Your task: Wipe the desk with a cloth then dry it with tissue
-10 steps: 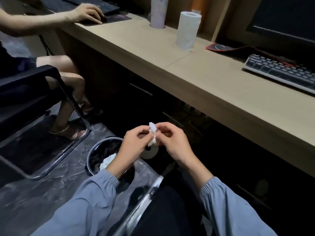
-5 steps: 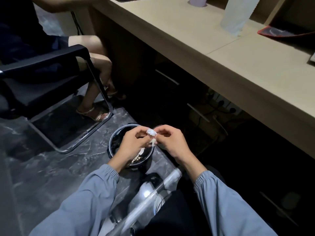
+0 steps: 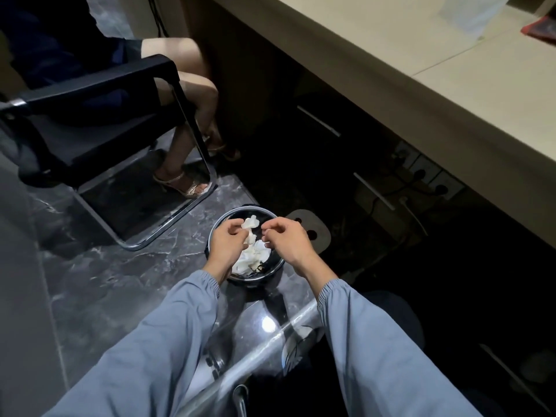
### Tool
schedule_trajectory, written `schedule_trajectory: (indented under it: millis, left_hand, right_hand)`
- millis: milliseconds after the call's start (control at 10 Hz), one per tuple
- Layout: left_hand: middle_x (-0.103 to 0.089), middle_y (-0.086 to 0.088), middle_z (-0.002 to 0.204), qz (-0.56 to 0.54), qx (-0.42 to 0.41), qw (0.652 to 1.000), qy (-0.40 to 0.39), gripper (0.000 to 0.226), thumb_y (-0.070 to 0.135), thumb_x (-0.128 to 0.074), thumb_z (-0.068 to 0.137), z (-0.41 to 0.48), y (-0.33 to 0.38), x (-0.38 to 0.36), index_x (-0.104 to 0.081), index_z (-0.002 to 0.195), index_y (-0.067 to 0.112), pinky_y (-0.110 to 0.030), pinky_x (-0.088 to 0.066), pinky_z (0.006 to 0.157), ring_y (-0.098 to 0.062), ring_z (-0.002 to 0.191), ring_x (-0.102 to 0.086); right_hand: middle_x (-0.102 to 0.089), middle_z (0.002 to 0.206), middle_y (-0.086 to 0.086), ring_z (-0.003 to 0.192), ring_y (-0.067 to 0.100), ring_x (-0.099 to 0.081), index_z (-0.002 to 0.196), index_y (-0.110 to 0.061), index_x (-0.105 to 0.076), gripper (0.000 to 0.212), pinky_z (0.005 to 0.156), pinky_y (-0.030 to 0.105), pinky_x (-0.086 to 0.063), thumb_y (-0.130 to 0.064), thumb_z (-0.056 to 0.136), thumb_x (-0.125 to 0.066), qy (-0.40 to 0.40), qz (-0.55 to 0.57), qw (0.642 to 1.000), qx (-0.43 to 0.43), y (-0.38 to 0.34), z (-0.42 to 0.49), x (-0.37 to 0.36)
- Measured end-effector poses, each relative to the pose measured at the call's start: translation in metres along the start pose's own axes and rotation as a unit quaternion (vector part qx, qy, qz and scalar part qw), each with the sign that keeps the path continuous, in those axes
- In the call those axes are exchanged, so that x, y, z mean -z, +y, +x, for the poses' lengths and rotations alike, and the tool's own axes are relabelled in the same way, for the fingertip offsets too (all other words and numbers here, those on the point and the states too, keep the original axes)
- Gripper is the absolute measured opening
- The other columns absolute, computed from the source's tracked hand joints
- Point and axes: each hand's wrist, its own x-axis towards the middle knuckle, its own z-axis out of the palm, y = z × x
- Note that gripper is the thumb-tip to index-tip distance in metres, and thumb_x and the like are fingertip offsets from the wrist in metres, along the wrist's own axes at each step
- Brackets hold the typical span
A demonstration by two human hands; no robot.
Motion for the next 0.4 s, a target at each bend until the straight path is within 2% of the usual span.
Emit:
schedule_trajectory:
  millis: [100, 200, 300, 400]
  left_hand:
    - [-0.071, -0.014, 0.110, 0.024, 0.016, 1.000, -0.001, 0.026, 0.002, -0.065, 0.097, 0.002, -0.008, 0.004, -0.066, 0.123, 0.005, -0.042, -0.063, 0.083, -0.020, 0.089, -0.068]
    - [-0.072, -0.014, 0.105, 0.010, 0.027, 1.000, -0.003, 0.018, 0.005, -0.063, 0.098, -0.002, -0.013, 0.003, -0.068, 0.115, 0.004, -0.036, -0.061, 0.074, -0.021, 0.089, -0.070]
    - [-0.074, -0.010, 0.102, 0.010, 0.021, 1.000, -0.019, 0.010, 0.012, -0.063, 0.098, -0.010, -0.009, -0.001, -0.070, 0.104, 0.010, -0.036, -0.058, 0.074, -0.019, 0.083, -0.073]
    - [-0.074, -0.008, 0.090, -0.007, -0.008, 0.999, -0.045, 0.009, 0.014, -0.062, 0.100, -0.021, 0.012, -0.014, -0.071, 0.100, 0.011, -0.033, -0.055, 0.070, -0.016, 0.075, -0.069]
  right_hand:
    - [-0.078, 0.088, 0.005, 0.073, 0.016, -0.072, 0.097, -0.014, -0.075, 0.017, 0.085, 0.041, -0.062, -0.007, 0.094, -0.060, -0.006, -0.017, 1.000, -0.013, 0.005, 0.002, -0.006]
    - [-0.078, 0.085, 0.005, 0.073, 0.015, -0.072, 0.094, -0.016, -0.075, 0.017, 0.086, 0.042, -0.062, -0.009, 0.094, -0.059, -0.002, -0.009, 1.000, -0.025, 0.011, -0.001, -0.004]
    - [-0.077, 0.082, 0.004, 0.075, 0.019, -0.073, 0.090, -0.016, -0.076, 0.019, 0.085, 0.041, -0.062, -0.011, 0.095, -0.058, 0.007, 0.017, 1.000, -0.023, 0.012, -0.008, 0.006]
    - [-0.077, 0.084, 0.010, 0.080, 0.028, -0.074, 0.090, -0.014, -0.077, 0.020, 0.085, 0.048, -0.062, -0.014, 0.097, -0.058, 0.022, 0.086, 0.996, -0.026, 0.007, -0.009, 0.020]
